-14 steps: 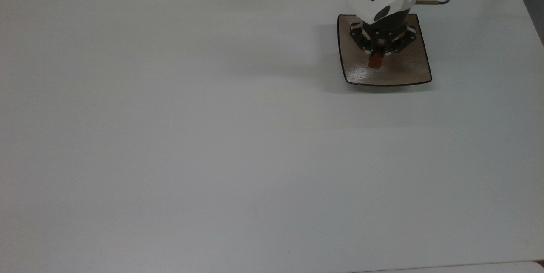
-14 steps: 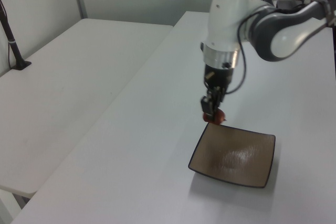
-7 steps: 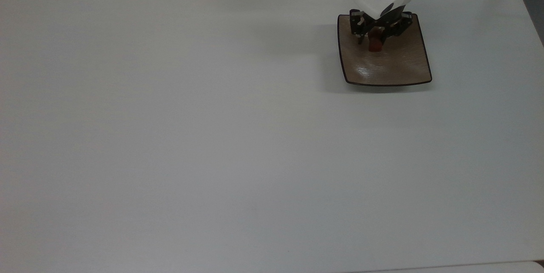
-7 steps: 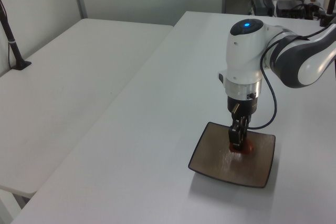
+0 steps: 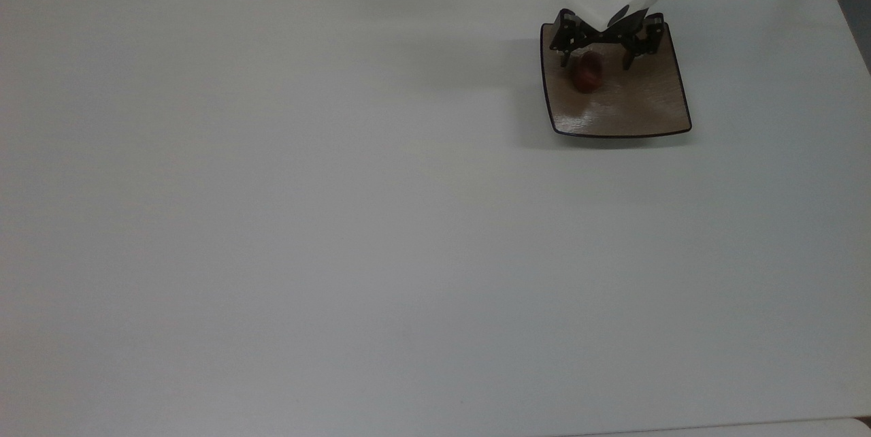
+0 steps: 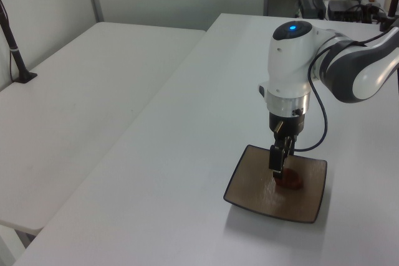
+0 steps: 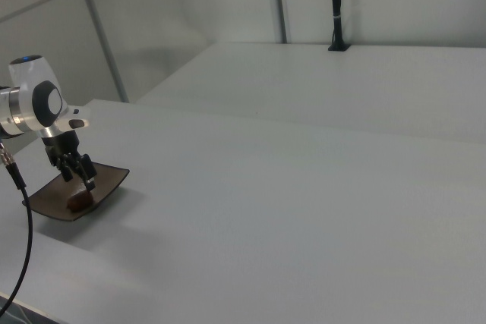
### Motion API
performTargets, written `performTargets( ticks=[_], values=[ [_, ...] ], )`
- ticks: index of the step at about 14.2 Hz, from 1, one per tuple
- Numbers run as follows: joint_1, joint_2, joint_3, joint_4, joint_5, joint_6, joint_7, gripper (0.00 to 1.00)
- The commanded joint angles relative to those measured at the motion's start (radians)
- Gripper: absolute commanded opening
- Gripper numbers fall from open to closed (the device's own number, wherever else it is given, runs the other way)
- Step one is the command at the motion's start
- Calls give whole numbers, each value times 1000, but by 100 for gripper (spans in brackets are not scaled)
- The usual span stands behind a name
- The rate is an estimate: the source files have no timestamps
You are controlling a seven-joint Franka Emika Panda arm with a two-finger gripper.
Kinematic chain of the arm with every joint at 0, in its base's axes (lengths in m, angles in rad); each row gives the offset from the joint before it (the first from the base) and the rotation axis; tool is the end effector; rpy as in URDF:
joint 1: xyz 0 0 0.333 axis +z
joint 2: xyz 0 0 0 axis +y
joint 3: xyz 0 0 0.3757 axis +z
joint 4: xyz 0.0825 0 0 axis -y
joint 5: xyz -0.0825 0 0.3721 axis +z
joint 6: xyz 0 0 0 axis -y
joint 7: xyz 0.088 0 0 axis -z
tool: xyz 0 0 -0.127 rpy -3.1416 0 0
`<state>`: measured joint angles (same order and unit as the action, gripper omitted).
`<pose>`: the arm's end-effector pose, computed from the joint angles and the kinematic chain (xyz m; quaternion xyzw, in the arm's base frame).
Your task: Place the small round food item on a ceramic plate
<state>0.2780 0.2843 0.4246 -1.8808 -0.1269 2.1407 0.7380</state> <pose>0.4919 0.3817 0.4153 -0.9999 -0.0089 0.0015 0.0046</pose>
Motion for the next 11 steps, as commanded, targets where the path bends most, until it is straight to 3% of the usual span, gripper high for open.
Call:
performTargets(
  ticks=[1,6,9,11],
  values=[
    [-23,-54,-4,8,23,-66,-57,100],
    [-108,-206,-21,-38,32,-247,-379,100],
    [-121,-234,-121,-37,27,-338,-422,100],
    [-129,-264,-159,-29,27,-341,-419,100]
  ],
)
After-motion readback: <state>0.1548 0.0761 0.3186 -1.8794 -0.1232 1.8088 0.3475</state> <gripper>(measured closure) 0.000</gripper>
